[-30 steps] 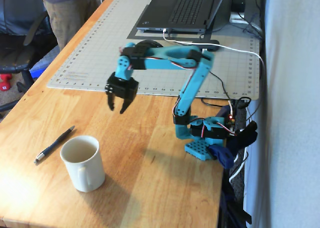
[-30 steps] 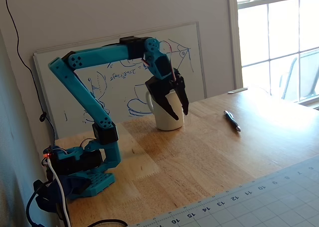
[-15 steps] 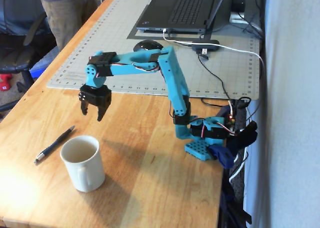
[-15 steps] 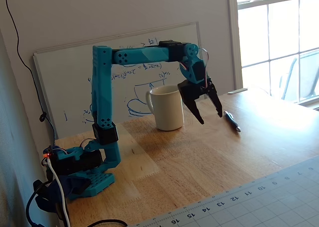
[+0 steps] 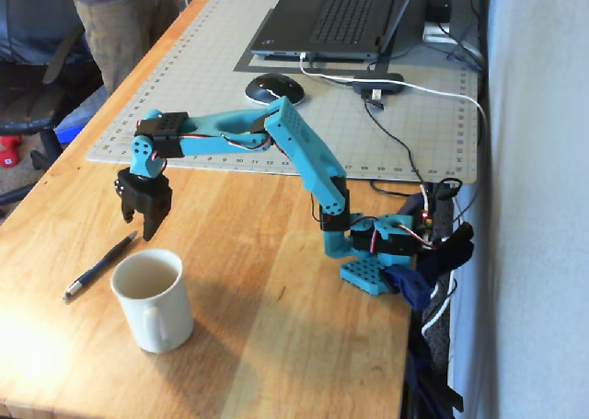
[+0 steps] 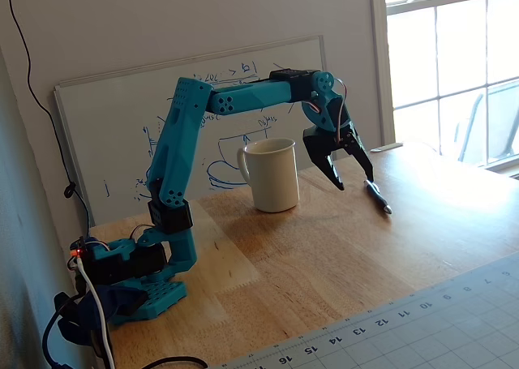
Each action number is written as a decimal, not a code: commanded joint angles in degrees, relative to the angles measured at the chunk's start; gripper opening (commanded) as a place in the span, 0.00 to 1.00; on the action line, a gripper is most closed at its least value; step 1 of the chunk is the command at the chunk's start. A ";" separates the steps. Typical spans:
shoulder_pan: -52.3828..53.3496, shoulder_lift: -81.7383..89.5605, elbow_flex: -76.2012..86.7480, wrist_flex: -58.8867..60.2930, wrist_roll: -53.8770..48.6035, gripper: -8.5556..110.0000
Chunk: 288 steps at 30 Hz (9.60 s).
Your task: Grasp a pen and put it in a mug.
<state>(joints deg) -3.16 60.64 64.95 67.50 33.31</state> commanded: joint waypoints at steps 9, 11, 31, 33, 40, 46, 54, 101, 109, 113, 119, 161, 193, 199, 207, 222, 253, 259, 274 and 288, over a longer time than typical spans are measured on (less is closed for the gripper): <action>-0.53 -9.32 -18.19 -0.62 3.43 0.25; -0.44 -11.25 -20.21 -0.62 3.43 0.25; 3.34 -22.24 -30.23 -0.70 3.43 0.25; 3.60 -22.50 -30.23 -0.70 3.43 0.25; 3.69 -22.50 -29.27 -0.70 3.43 0.24; 3.69 -22.50 -29.53 -0.70 3.43 0.12; 3.69 -21.53 -29.36 -0.70 2.64 0.09; 1.93 29.27 -11.16 -1.23 -88.51 0.09; -3.69 34.45 -10.20 -11.87 -100.55 0.09; -7.21 34.63 -9.58 -13.18 -105.73 0.09; -10.99 44.21 5.54 -13.97 -112.94 0.09; -24.26 56.87 42.36 -35.77 -120.50 0.09; -14.68 86.66 64.69 -35.86 -90.18 0.19; -7.03 99.49 76.29 -35.86 -75.50 0.19; 3.34 112.59 87.01 -35.86 -70.93 0.19; 4.57 131.13 107.58 -34.98 -59.59 0.07; 8.44 131.48 114.79 -1.23 -44.47 0.08; 8.44 131.48 114.79 -1.32 -42.63 0.08; 7.73 131.48 114.79 -1.32 -27.69 0.08; 7.82 131.48 114.79 -1.32 -27.69 0.08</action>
<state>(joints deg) 5.01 190.46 180.44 66.18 5.10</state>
